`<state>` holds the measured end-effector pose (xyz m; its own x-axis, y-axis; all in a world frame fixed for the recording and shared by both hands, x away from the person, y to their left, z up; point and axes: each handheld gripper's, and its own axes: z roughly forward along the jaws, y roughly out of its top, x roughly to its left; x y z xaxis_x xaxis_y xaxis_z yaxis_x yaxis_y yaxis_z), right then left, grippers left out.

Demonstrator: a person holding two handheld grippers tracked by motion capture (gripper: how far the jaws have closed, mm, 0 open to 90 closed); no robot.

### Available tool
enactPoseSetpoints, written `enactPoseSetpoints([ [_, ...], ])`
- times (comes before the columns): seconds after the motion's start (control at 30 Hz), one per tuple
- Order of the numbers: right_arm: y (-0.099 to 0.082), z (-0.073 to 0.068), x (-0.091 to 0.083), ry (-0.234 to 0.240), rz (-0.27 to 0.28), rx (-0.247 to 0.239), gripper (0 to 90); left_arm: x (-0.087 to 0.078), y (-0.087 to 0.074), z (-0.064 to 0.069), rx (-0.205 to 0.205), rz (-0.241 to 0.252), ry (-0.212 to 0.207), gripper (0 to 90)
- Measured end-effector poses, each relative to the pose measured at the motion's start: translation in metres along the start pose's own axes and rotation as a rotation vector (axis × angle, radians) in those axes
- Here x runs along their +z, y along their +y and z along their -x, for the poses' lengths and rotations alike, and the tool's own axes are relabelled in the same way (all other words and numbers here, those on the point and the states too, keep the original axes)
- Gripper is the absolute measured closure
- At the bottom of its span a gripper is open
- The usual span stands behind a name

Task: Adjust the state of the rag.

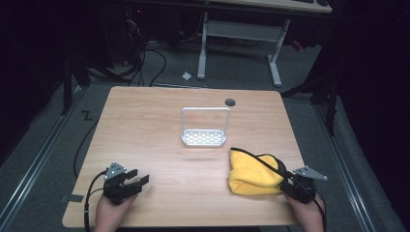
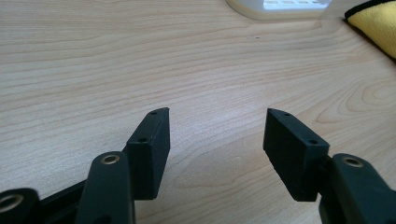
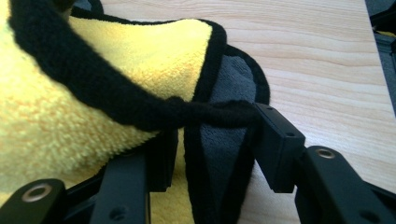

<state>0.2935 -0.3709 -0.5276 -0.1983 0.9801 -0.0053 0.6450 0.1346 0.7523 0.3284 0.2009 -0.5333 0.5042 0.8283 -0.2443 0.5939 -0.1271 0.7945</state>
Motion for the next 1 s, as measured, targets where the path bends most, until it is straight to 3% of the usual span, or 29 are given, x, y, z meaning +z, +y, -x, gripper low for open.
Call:
enactPoseSetpoints([
  [0.4,-0.002,0.000,-0.009,0.010,0.023,0.011,50.5,-0.001,0.001,0.001,0.009,0.003,-0.003,41.4],
  [0.77,-0.004,0.002,-0.006,0.025,0.005,0.019,50.4,-0.001,0.001,0.003,0.012,0.002,-0.004,41.4],
  [0.83,-0.006,0.001,-0.003,0.049,-0.021,0.027,55.5,-0.001,0.001,0.003,0.011,0.001,-0.005,41.4],
  [0.9,-0.006,-0.001,-0.004,0.067,-0.032,0.015,71.1,-0.001,0.001,0.004,0.010,0.002,-0.007,41.4],
  [1.0,-0.005,-0.010,-0.003,0.059,-0.033,-0.033,80.3,0.000,0.001,0.004,0.015,0.000,-0.010,41.5],
])
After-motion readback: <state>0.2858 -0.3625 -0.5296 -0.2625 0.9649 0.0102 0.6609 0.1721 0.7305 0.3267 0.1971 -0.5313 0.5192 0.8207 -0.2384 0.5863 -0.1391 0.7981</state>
